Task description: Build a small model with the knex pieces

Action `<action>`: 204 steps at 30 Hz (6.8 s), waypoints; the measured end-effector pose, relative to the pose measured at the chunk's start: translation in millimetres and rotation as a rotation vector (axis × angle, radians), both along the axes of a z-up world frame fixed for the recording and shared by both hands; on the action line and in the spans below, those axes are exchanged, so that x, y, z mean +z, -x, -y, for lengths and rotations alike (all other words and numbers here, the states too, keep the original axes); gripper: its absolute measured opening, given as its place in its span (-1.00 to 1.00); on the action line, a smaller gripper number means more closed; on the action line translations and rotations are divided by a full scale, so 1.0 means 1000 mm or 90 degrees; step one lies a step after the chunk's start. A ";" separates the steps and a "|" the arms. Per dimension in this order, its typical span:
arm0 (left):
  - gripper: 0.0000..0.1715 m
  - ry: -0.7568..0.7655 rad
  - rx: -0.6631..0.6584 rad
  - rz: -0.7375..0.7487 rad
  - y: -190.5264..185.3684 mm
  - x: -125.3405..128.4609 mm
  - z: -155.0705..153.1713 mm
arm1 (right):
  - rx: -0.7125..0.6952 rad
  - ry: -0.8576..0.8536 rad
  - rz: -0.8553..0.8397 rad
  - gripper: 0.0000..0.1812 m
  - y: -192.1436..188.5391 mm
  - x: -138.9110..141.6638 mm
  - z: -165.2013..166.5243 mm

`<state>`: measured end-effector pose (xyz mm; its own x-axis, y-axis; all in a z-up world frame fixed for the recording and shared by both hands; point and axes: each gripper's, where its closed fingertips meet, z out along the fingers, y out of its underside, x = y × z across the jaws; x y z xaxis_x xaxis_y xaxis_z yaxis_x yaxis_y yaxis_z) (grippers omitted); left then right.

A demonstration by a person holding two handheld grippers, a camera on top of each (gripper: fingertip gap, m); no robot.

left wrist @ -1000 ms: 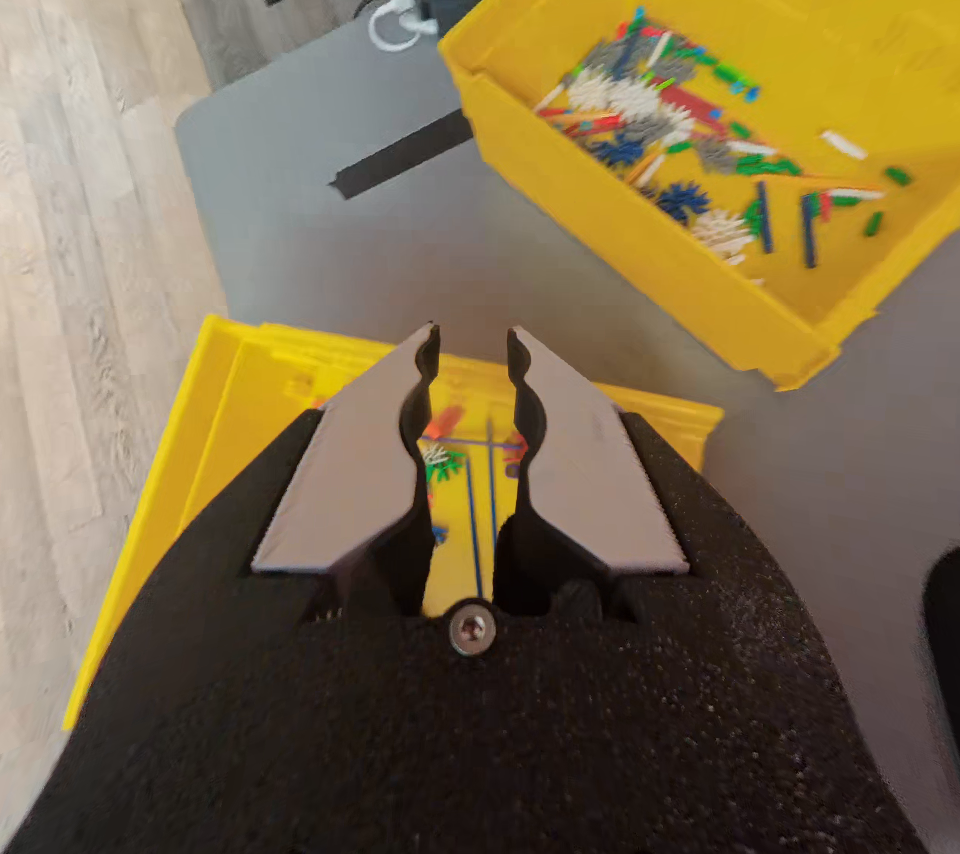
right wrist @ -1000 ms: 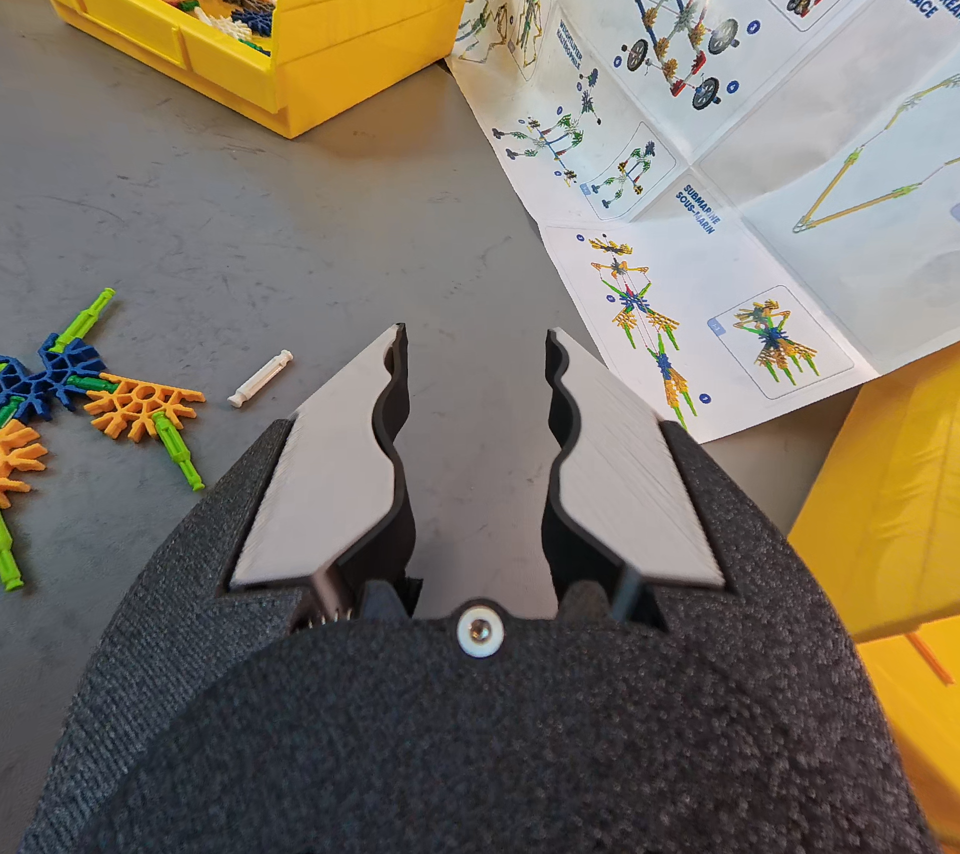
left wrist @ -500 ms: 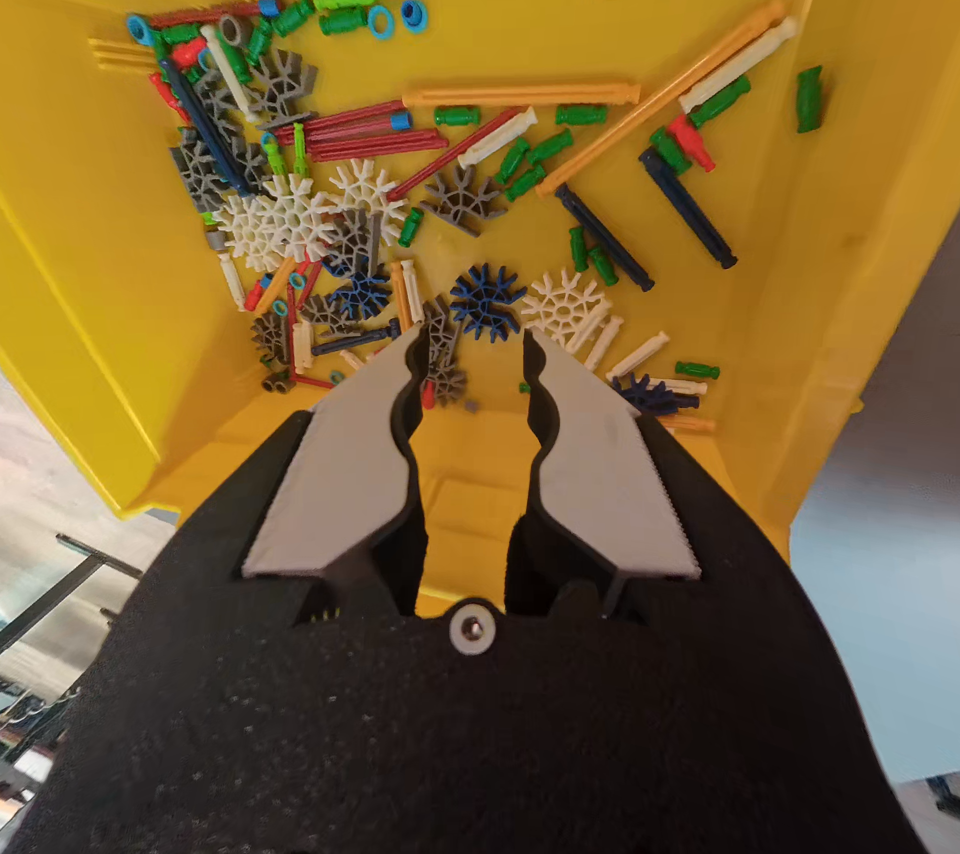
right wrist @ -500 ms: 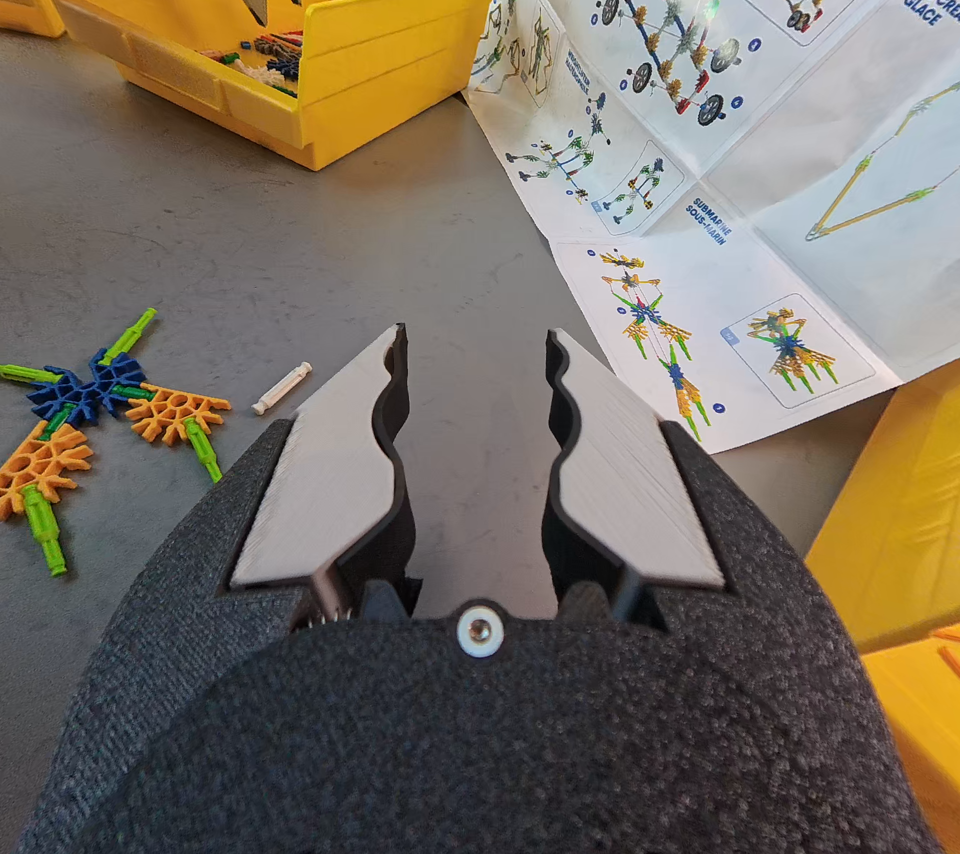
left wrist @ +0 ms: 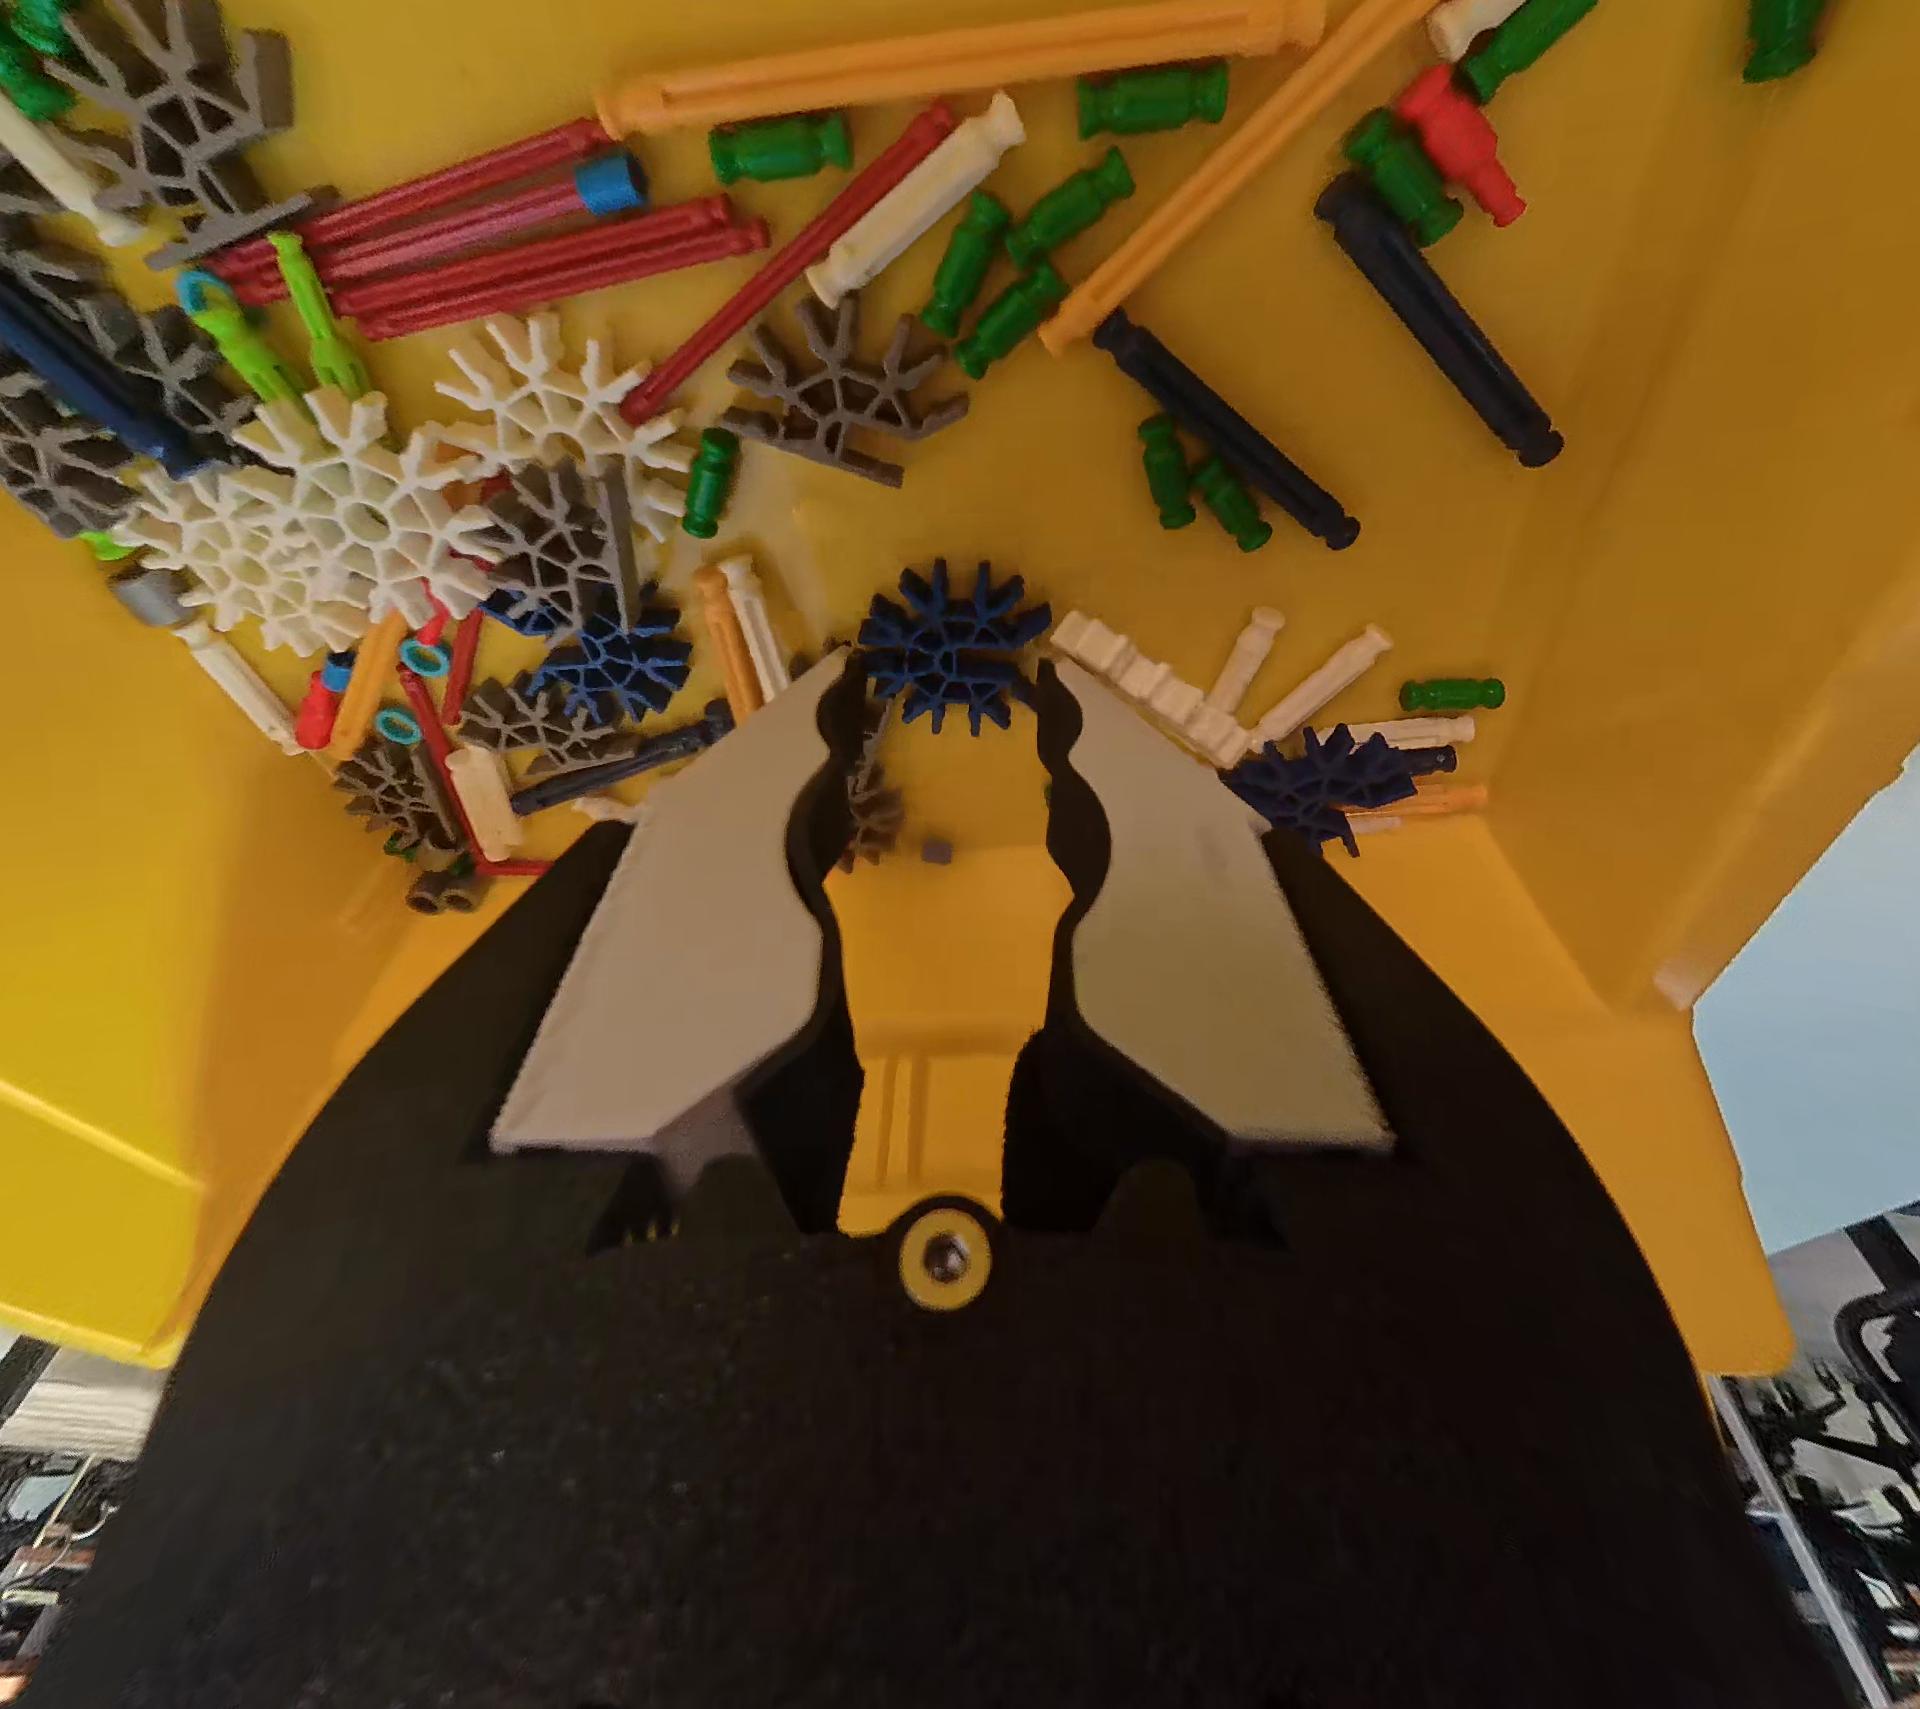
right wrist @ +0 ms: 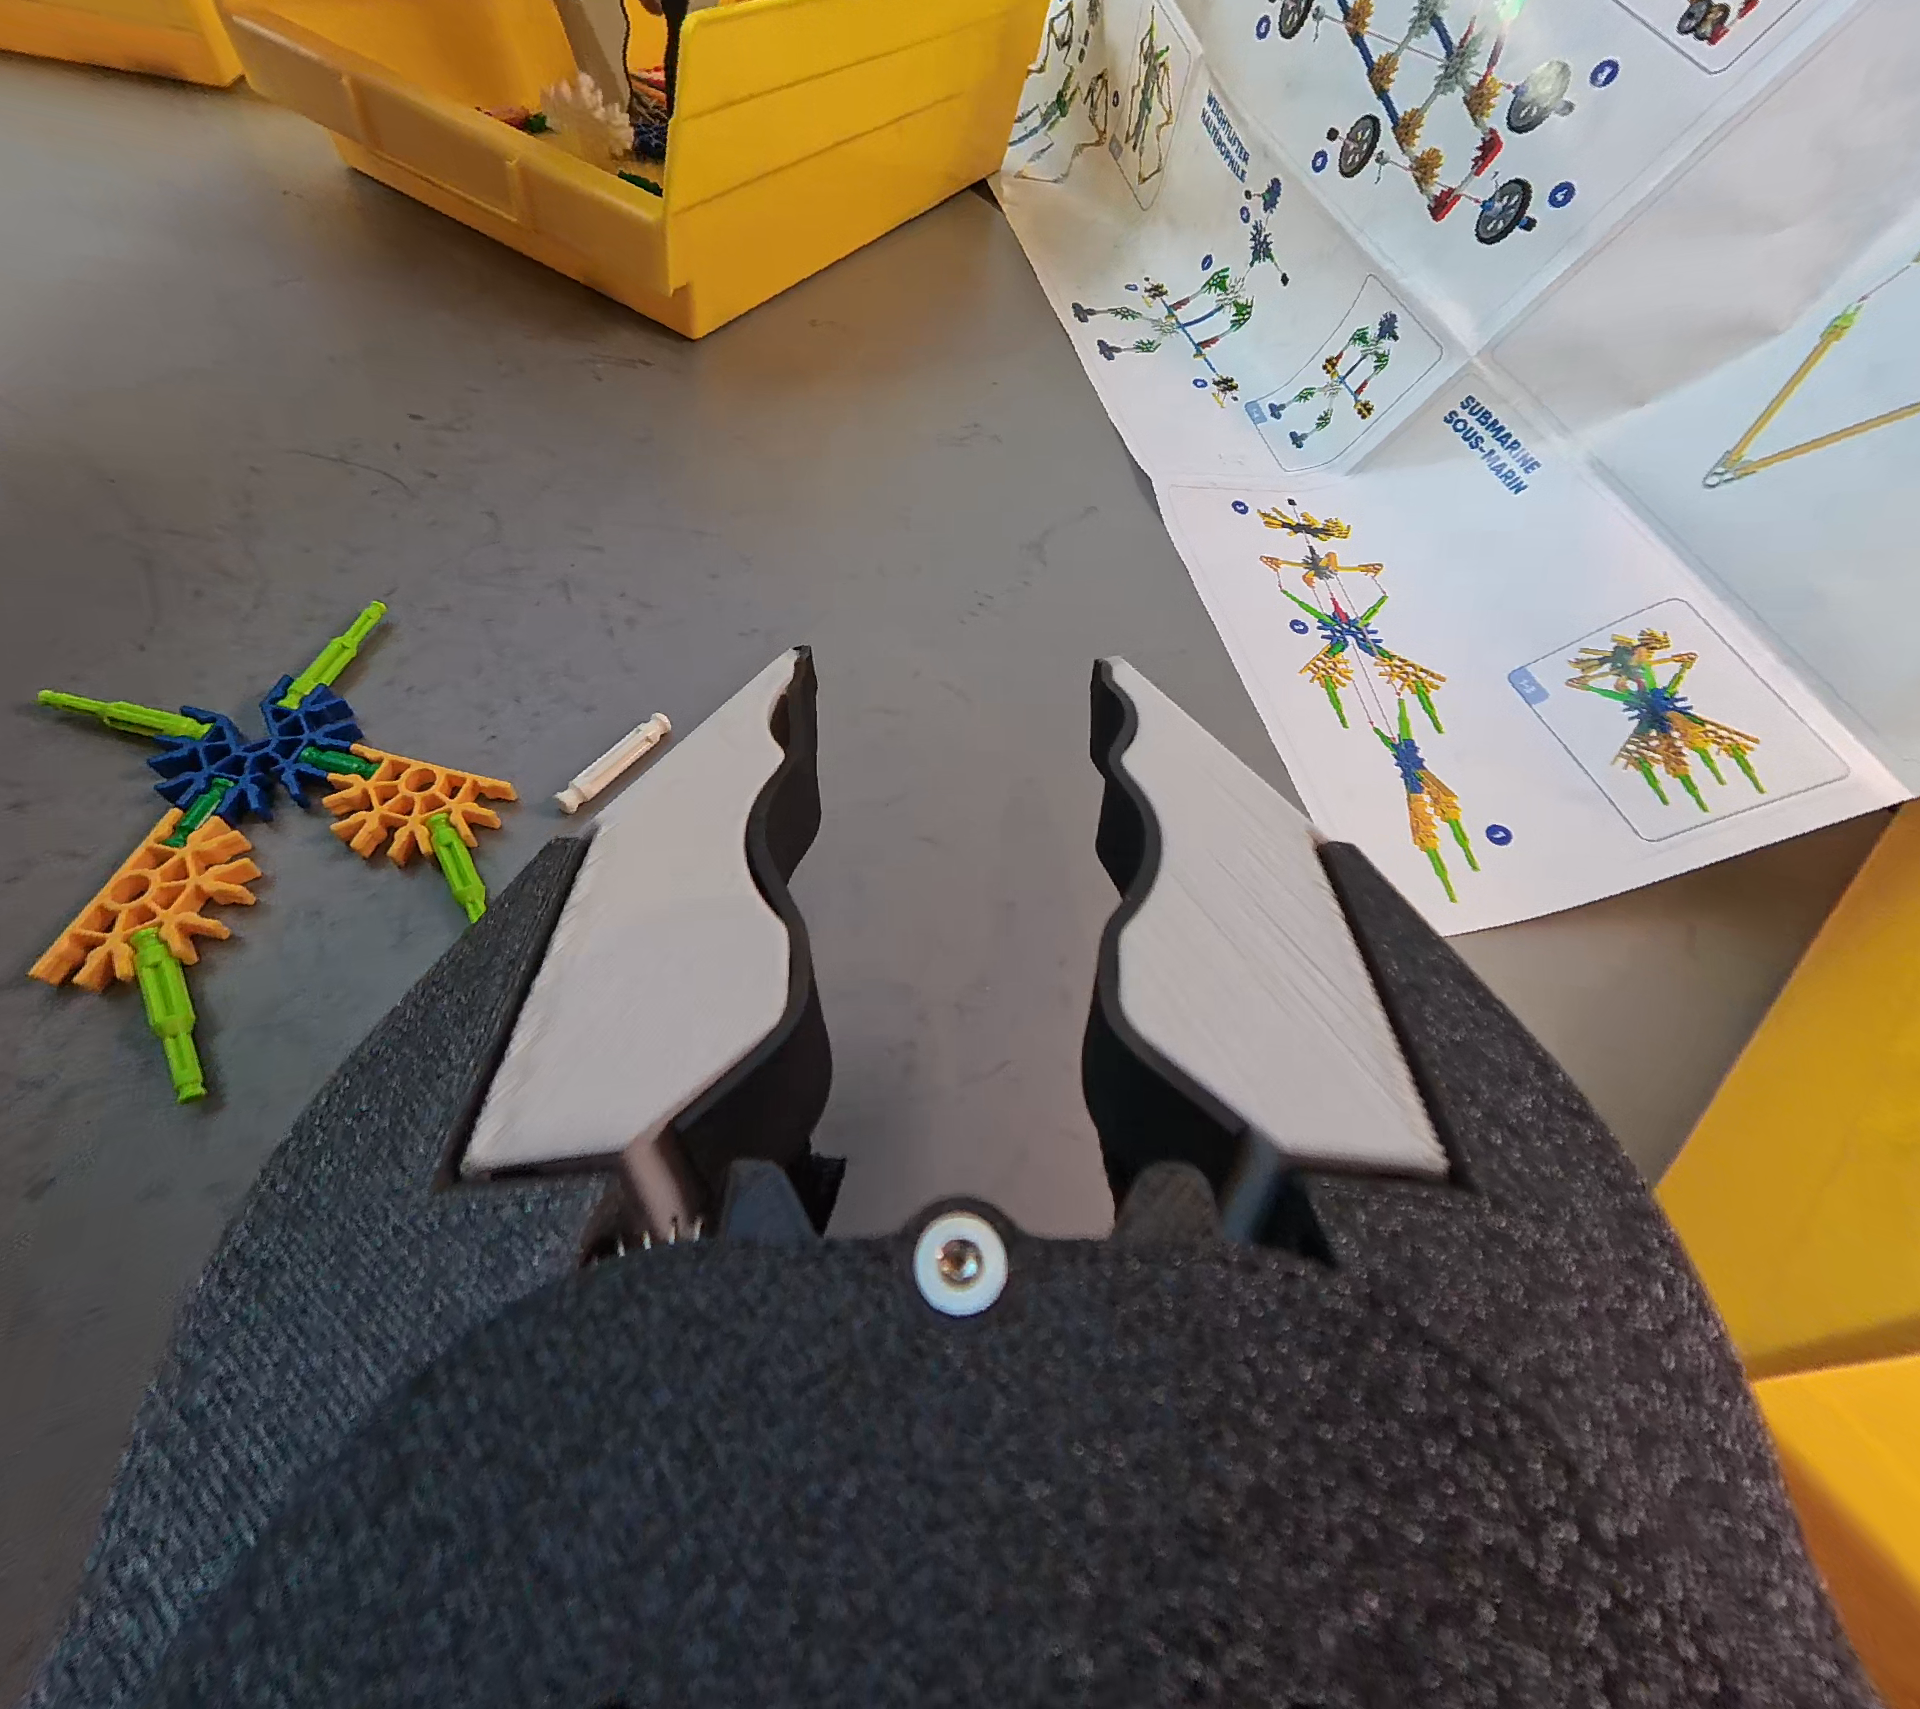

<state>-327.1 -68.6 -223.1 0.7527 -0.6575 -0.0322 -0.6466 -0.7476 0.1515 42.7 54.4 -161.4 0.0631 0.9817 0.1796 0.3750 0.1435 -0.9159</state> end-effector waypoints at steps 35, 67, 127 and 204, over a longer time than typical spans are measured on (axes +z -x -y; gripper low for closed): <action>-0.67 -0.536 0.075 0.117 -0.158 0.114 0.035 | 0.313 0.045 0.349 -0.30 -0.008 -0.063 0.145; -0.74 -0.471 0.235 0.354 -0.262 -0.004 0.026 | 0.181 0.062 0.389 -0.74 -0.079 -0.068 0.082; -0.49 -0.477 0.125 0.398 -0.334 -0.002 -0.021 | -0.067 0.103 -0.029 -0.24 -0.047 0.007 -0.035; -0.42 -0.953 0.417 0.043 -0.070 0.101 -0.002 | -0.117 -0.001 -0.010 -0.27 -0.057 0.004 -0.052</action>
<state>-256.8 -66.6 -122.0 0.9011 0.3416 -0.2672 -0.1525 -0.3270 -0.9326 99.3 106.2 -157.3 0.2448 0.9531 0.1781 0.3809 0.0744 -0.9216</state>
